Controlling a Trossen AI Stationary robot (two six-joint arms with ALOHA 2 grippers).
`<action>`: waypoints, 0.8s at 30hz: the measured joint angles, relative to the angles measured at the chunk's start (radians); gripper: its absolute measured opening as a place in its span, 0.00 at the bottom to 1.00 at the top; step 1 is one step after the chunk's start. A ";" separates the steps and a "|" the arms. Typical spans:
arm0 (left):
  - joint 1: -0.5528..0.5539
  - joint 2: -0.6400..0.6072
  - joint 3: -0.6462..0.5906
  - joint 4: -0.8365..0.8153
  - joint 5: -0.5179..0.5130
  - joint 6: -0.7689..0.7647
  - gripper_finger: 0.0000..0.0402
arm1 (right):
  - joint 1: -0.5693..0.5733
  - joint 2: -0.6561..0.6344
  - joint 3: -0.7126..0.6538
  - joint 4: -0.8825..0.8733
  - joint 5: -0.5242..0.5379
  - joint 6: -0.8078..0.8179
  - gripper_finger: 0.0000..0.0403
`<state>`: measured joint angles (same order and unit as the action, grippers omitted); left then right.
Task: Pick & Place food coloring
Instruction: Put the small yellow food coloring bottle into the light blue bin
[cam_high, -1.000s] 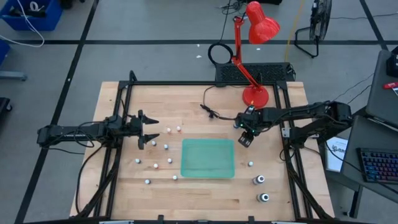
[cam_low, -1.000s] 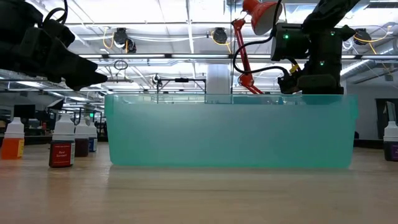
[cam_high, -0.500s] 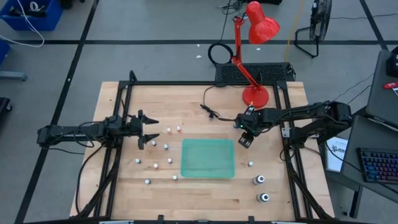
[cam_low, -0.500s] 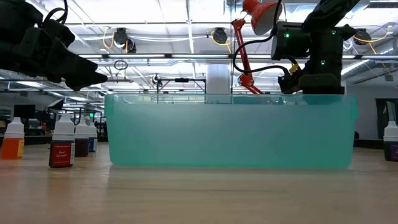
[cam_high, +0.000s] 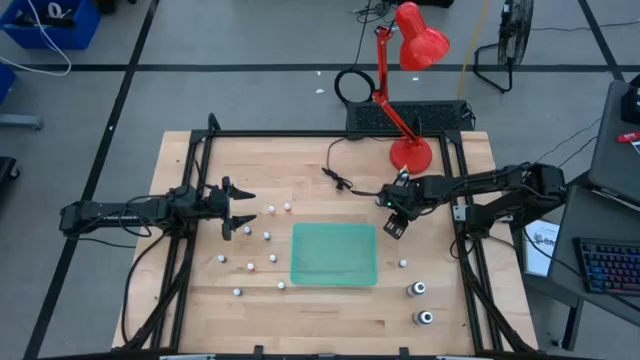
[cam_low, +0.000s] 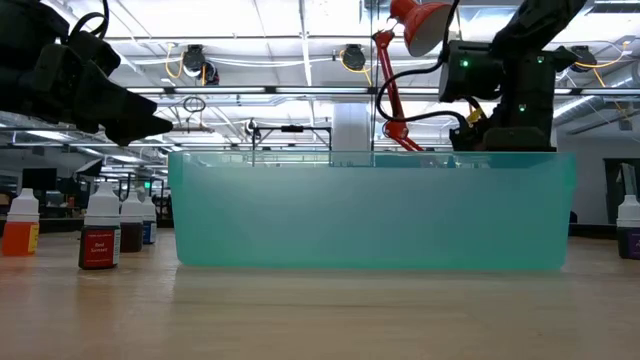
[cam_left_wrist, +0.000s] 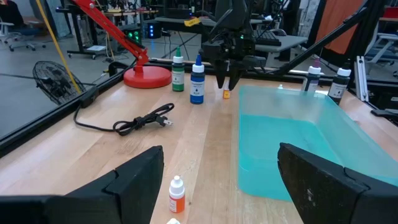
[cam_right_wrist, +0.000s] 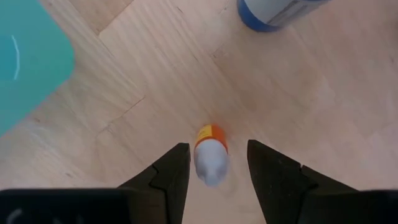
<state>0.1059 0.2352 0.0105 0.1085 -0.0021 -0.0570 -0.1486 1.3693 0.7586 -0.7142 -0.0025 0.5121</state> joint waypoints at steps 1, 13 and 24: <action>0.000 0.000 0.000 0.000 0.000 0.000 0.77 | 0.000 0.000 0.000 0.002 0.000 0.000 0.38; 0.000 0.000 0.000 0.000 0.000 0.000 0.77 | 0.000 0.000 0.000 0.000 0.000 -0.001 0.35; 0.000 0.000 0.000 0.000 0.000 0.000 0.77 | 0.000 -0.007 0.000 0.000 0.000 -0.042 0.11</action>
<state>0.1059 0.2353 0.0105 0.1085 -0.0021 -0.0569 -0.1484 1.3621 0.7589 -0.7145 -0.0021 0.4697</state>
